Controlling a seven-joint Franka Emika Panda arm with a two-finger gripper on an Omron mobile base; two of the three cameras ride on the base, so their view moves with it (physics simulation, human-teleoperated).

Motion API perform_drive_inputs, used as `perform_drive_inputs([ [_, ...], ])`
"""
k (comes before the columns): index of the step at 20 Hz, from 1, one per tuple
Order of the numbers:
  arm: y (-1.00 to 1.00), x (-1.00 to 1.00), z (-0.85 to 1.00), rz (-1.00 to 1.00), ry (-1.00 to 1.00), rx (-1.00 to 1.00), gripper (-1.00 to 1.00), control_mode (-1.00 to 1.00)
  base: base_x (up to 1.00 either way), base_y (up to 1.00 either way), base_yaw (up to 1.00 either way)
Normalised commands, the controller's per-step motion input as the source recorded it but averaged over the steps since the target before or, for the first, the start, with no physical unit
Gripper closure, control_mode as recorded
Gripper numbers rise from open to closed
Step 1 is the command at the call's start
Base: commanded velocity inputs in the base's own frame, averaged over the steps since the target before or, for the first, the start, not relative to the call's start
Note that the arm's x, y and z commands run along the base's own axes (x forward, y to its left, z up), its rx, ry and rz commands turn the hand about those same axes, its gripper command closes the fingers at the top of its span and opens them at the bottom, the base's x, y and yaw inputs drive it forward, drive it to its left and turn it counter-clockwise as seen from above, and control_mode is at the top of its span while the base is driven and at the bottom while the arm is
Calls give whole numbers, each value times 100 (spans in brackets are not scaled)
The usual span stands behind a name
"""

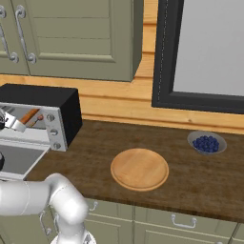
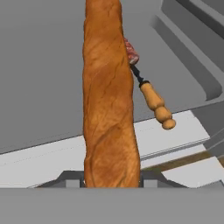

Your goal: Pick up the kebab skewer and baguette bread, and place them inside the toaster oven. Close the toaster oven door and start by setting the timer.

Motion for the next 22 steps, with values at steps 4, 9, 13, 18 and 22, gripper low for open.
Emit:
perform_drive_inputs([
  [4,0,35,0,0,0,0,100,-100,0,0,0],
  [9,0,22,0,0,0,0,100,-100,0,0,0],
  [13,0,23,0,0,0,0,100,-100,0,0,0],
  [18,0,3,0,0,0,0,100,-100,0,0,0],
  [22,0,0,0,0,0,0,-100,-100,0,0,0],
])
